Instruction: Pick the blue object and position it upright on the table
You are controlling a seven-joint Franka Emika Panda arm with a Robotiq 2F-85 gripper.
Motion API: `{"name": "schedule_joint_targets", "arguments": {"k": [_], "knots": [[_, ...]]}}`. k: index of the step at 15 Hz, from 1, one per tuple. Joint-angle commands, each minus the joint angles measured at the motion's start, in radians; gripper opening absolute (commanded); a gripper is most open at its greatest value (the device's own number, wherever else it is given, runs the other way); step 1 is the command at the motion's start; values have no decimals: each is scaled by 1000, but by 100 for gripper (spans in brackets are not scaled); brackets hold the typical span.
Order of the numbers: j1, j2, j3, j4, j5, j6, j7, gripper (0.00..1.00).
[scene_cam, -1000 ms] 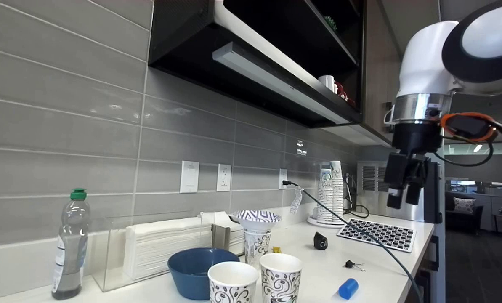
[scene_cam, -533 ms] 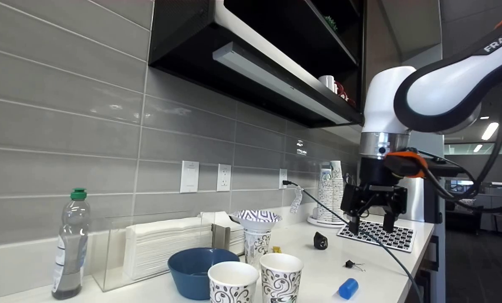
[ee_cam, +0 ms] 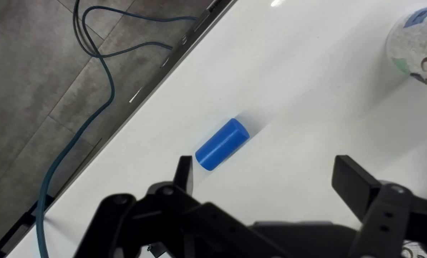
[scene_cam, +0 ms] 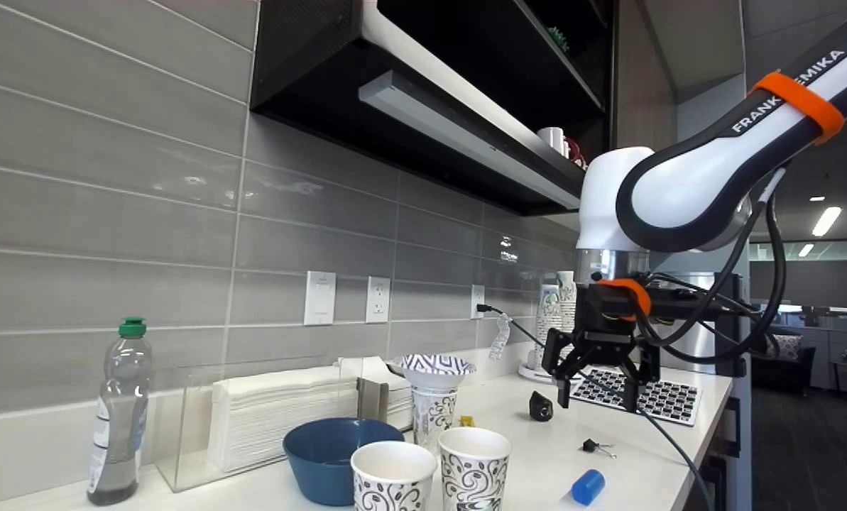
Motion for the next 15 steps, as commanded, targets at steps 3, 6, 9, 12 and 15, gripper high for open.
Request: {"name": "schedule_joint_targets", "arguments": {"k": [3, 6, 9, 12, 15], "knots": [[18, 1, -18, 3, -6, -3, 6, 100], [0, 51, -53, -13, 32, 34, 41, 100], [0, 109, -93, -21, 76, 63, 90, 100], [5, 166, -125, -21, 138, 136, 133, 100], [15, 233, -142, -14, 193, 236, 170, 100]]}}
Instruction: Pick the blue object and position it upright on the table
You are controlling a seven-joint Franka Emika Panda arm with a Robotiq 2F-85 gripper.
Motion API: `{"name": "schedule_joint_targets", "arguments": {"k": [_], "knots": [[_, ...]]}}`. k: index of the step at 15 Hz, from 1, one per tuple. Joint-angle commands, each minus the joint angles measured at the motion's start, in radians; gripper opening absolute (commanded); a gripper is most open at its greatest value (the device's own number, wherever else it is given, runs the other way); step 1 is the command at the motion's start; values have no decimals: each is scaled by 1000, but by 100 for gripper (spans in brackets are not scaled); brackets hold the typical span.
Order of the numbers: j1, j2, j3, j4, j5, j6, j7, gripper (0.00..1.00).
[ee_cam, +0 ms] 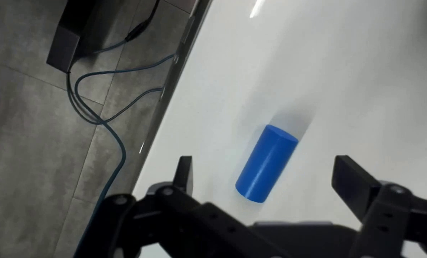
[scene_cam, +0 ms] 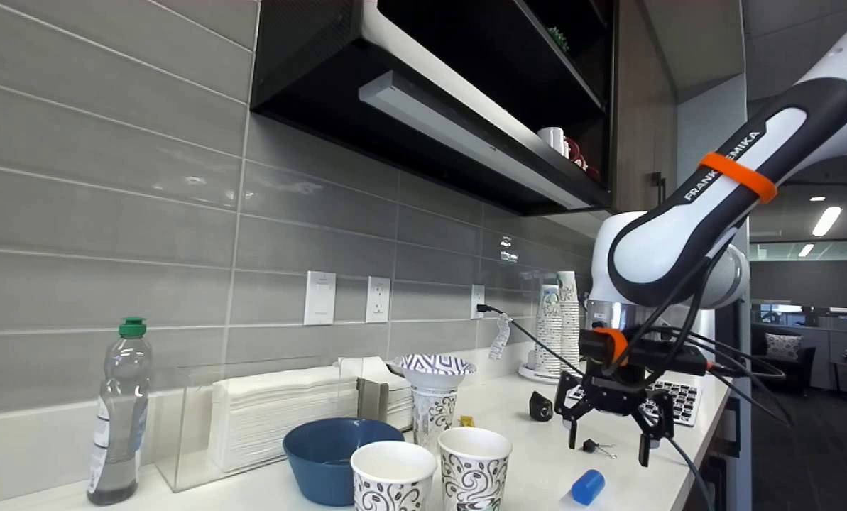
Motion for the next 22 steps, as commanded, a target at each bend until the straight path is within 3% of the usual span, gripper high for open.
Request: {"name": "schedule_joint_targets", "arguments": {"k": [1, 10, 14, 21, 22], "knots": [[16, 88, -21, 15, 68, 117, 64, 100], [39, 175, -54, 49, 93, 216, 155, 100], [43, 185, -68, 57, 64, 217, 200, 57], [52, 204, -94, 67, 16, 210, 258, 9], [54, 204, -96, 67, 6, 210, 267, 8]]}}
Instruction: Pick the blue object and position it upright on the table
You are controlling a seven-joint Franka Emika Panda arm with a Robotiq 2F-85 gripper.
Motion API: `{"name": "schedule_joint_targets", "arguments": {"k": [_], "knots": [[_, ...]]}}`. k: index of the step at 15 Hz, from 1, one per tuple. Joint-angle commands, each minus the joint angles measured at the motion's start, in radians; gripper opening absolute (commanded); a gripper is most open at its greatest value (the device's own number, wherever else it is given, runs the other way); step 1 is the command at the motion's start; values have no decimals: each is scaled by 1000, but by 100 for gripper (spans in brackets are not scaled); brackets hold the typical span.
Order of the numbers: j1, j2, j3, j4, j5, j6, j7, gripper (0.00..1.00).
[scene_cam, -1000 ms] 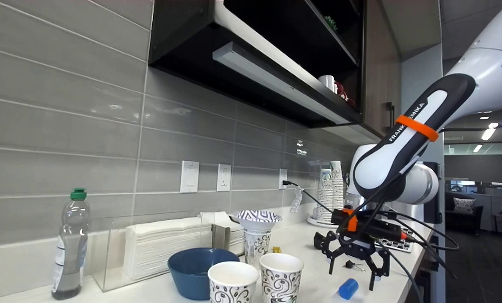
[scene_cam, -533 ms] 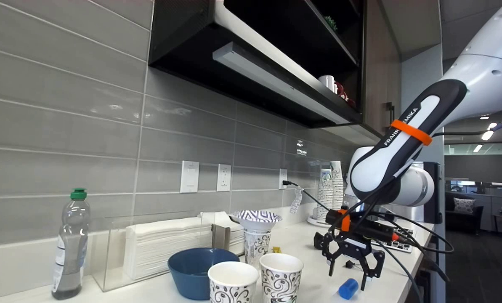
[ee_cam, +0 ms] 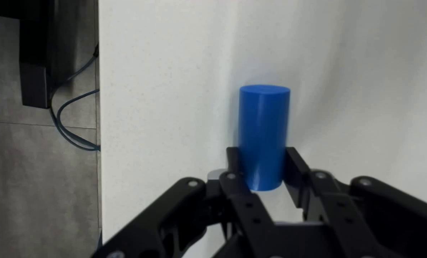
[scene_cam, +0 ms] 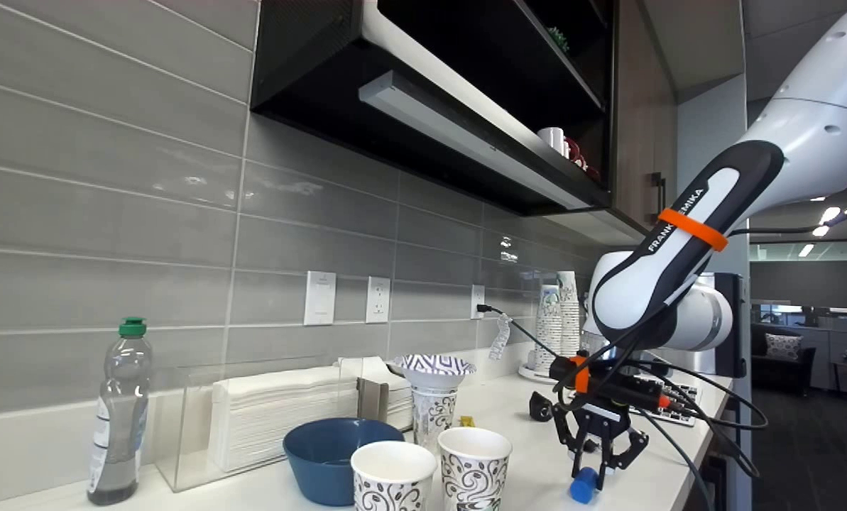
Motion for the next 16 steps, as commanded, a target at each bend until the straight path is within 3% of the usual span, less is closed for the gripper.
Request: {"name": "schedule_joint_targets", "arguments": {"k": [1, 3, 7, 12, 14, 15, 16], "knots": [[30, 18, -22, 19, -71, 13, 77, 8], [45, -2, -23, 14, -140, 23, 126, 8], [85, -45, -32, 12, -453, 69, 264, 8], [64, -76, -35, -4, -785, 167, 276, 8], [62, -73, -34, -26, -742, 218, 234, 8], [68, -57, -29, 5, -726, 166, 247, 33], [67, -57, -30, -1, -726, 182, 240, 33]]}}
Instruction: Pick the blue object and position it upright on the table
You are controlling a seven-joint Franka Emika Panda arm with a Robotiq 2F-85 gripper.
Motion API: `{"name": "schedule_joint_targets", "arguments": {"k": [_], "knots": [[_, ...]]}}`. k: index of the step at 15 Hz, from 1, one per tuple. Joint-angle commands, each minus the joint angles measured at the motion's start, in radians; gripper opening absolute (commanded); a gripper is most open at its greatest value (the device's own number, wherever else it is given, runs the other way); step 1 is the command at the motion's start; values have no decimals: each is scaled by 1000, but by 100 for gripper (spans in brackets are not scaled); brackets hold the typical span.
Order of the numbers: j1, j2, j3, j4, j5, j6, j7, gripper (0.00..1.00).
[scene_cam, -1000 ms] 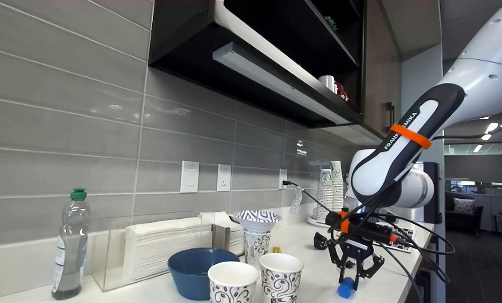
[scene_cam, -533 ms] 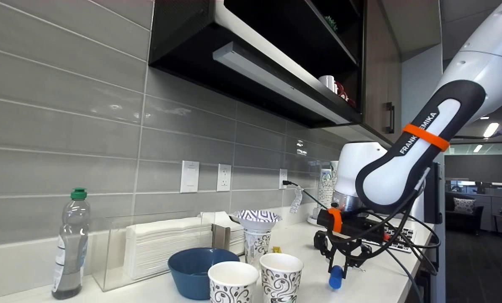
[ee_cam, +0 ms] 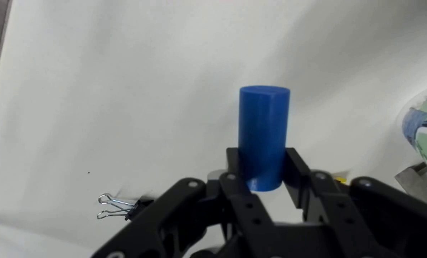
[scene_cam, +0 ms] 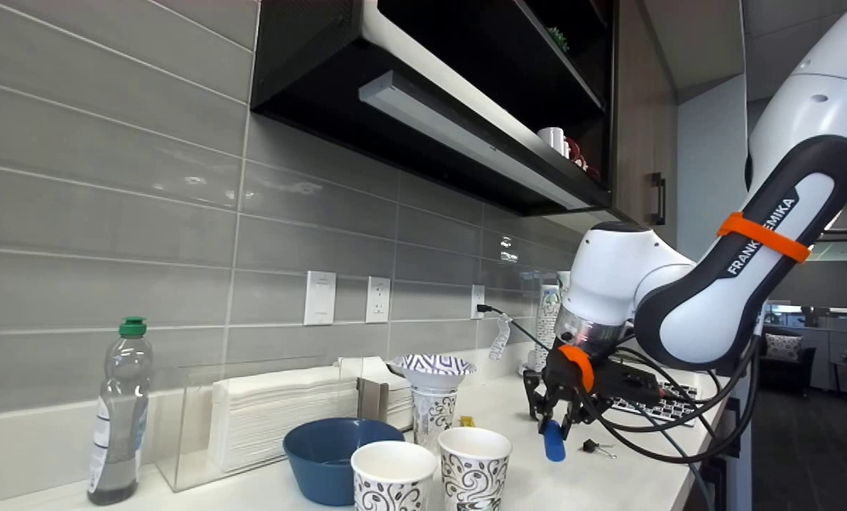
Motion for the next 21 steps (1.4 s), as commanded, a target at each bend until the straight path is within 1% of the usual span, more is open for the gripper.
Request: {"name": "schedule_joint_targets", "arguments": {"k": [1, 5, 6, 7, 8, 10, 12, 15, 16, 17, 18, 21], "knots": [[0, 0, 0, -4, 0, 6, -3, 33], [0, 0, 0, -11, 0, 13, -5, 33], [-5, 6, -5, -15, -9, 36, -15, 8], [-14, 9, -17, -15, -74, 65, -5, 8], [-21, 13, -26, -24, -100, 112, -38, 8], [-34, 22, -44, -41, -140, 217, -104, 8], [-48, 40, -64, -60, -176, 346, -171, 8], [-74, 100, -86, -82, -224, 532, -286, 8], [-94, 111, -58, -106, -114, 581, -438, 8], [-91, 136, -87, -90, -242, 630, -377, 8], [-100, 152, -86, -93, -256, 677, -423, 8], [-122, 207, -82, -78, -340, 819, -477, 8]]}}
